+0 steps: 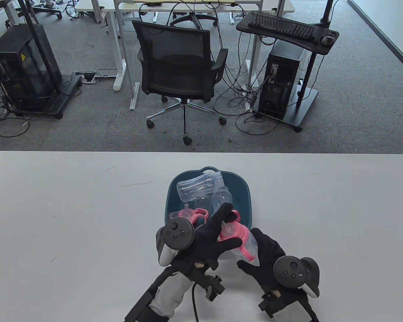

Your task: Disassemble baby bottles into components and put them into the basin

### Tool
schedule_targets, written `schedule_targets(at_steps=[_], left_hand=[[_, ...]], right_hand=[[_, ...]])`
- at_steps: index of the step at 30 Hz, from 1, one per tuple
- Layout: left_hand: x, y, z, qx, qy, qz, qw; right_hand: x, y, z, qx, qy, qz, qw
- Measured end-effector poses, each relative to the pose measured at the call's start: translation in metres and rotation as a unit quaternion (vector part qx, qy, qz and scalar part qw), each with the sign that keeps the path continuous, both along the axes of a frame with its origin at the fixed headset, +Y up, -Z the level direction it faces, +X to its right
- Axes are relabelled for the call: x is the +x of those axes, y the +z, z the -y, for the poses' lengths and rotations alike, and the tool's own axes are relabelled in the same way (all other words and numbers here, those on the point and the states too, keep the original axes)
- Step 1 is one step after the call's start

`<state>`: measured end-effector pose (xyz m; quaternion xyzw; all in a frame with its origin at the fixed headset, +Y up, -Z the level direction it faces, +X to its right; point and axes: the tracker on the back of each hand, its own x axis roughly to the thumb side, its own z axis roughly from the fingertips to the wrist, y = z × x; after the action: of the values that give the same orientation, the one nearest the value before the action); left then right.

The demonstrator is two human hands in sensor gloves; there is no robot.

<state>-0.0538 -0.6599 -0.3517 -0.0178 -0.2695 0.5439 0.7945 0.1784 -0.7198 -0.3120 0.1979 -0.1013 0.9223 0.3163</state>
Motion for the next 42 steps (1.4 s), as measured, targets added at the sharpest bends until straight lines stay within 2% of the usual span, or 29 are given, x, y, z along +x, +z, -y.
schedule_targets(at_steps=[17,29,36,42], left_hand=[[0.0,0.002,0.001,0.009,-0.018,-0.051,0.998],[-0.003,0.001,0.0,-0.007,-0.027,-0.04,0.999],[-0.005,-0.001,-0.002,-0.017,-0.037,-0.008,0.999],[-0.008,-0.001,-0.004,-0.012,-0.033,-0.013,0.999]], right_hand=[[-0.001,0.0,-0.002,0.005,0.015,0.006,1.0],[0.007,-0.001,-0.003,0.006,0.004,0.022,1.0],[0.01,-0.002,-0.004,0.01,0.004,0.029,1.0],[0.013,-0.001,-0.005,0.012,-0.005,0.031,0.999]])
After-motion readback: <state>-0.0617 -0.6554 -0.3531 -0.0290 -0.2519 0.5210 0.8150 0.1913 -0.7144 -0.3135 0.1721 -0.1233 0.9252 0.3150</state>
